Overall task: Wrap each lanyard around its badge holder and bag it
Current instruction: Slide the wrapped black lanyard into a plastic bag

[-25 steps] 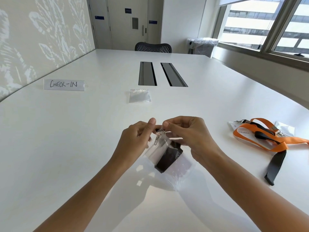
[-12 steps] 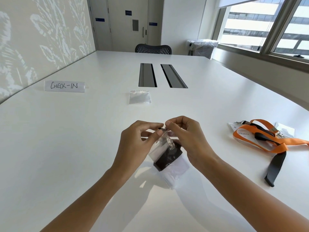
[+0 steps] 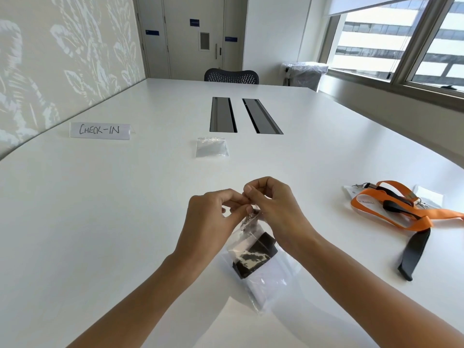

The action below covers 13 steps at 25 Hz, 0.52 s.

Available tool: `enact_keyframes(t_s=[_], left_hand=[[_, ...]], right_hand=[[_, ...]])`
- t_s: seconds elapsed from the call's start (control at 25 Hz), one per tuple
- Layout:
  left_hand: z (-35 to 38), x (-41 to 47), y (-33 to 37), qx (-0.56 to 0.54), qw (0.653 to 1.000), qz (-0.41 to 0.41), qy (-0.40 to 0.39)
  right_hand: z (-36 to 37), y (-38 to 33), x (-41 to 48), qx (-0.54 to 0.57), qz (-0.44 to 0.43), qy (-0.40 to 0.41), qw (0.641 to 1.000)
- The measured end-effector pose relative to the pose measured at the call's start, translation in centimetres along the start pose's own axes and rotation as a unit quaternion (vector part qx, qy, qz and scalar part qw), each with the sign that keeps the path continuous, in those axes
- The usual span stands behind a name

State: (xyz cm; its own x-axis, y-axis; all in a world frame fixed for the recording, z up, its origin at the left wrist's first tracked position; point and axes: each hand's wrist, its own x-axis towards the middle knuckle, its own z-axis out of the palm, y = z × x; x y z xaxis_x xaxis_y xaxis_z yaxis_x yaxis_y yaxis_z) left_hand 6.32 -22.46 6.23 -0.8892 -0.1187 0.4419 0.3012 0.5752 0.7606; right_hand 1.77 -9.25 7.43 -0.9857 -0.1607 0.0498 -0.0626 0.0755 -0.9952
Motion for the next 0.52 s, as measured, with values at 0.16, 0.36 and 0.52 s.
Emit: enact_keyframes(t_s=[0.16, 0.36, 0.52], left_hand=[[0.2, 0.2, -0.4, -0.004, 0.996, -0.058, -0.069], [0.5, -0.3, -0.3, 0.028, 0.977, -0.087, -0.192], [0.6, -0.5, 0.0, 0.12, 0.965, -0.1, -0.212]], right_hand=[[-0.5, 0.3, 0.4, -0.003, 0.033, -0.034, 0.999], [-0.3, 1.4, 0.5, 0.019, 0.069, -0.054, 0.996], [-0.9, 1.4, 1.0, -0.021, 0.047, -0.077, 0.996]])
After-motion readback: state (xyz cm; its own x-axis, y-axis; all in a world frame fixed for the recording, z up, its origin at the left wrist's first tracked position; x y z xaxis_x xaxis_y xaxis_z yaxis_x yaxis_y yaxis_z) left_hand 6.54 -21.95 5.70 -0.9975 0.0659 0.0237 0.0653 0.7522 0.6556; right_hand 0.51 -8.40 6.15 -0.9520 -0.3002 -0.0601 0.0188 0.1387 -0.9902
